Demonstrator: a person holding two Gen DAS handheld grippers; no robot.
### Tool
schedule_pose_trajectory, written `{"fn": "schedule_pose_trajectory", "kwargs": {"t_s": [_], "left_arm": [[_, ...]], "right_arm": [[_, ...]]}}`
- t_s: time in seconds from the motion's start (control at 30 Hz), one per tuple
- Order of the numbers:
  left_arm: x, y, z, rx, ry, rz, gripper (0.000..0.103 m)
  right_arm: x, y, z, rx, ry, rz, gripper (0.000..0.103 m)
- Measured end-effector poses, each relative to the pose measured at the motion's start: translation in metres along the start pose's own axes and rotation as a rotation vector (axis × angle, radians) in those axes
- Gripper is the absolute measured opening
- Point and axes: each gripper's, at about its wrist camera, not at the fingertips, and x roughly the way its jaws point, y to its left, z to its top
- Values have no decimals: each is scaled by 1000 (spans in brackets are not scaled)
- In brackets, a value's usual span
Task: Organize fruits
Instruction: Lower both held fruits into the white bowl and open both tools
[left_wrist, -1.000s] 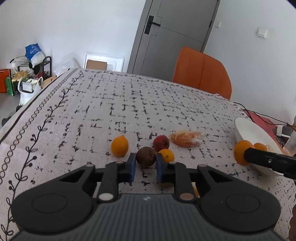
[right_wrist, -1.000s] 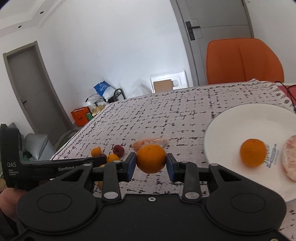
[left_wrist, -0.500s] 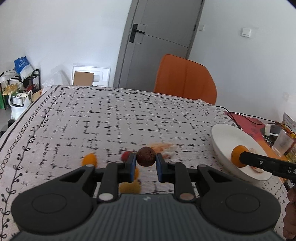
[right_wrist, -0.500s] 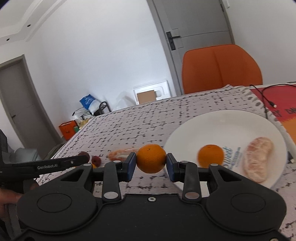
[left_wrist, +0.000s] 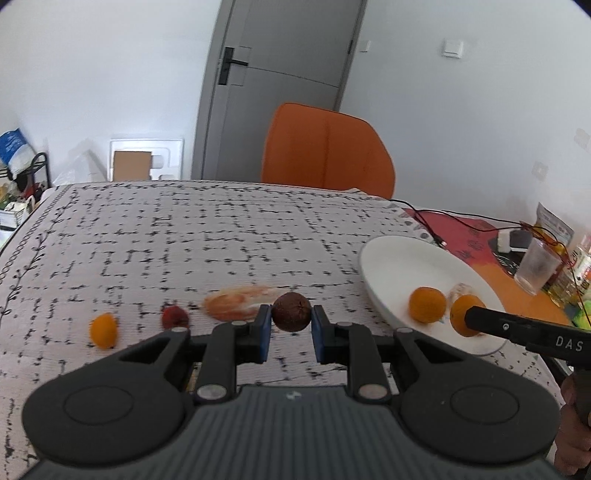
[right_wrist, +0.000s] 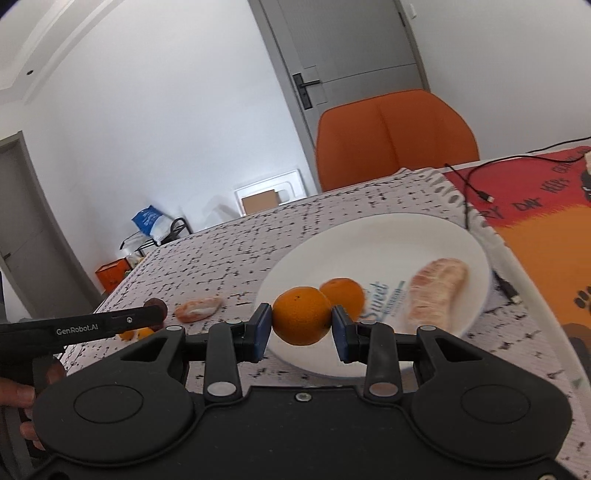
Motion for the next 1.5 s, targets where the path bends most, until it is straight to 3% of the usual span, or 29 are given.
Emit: {"fn": "schedule_pose_trajectory", "kwargs": {"t_s": [0.2,0.27,0.33,1.2,1.37,1.5], "left_arm": [[4,-15,3,25,1,-24,21],[6,-20,4,32,3,-30,21],[8,-24,5,41,3,-37,21],[40,-89,20,160,-10,-136,22],[39,-89,22,151,-13,-108,29],[36,-79,20,133,5,-76,42]], "right_arm": [[-7,-16,-3,30,-9,-25,36],[-9,-20,-3,43,-15,-26,54],[-14,-23,-4,59,-34,-31,63],[-43,-49,-6,90,-79,-71,63],[-42,-48,-5,94,-78,-72,63],[-37,-46,-5,91,-69,-63,63]]}}
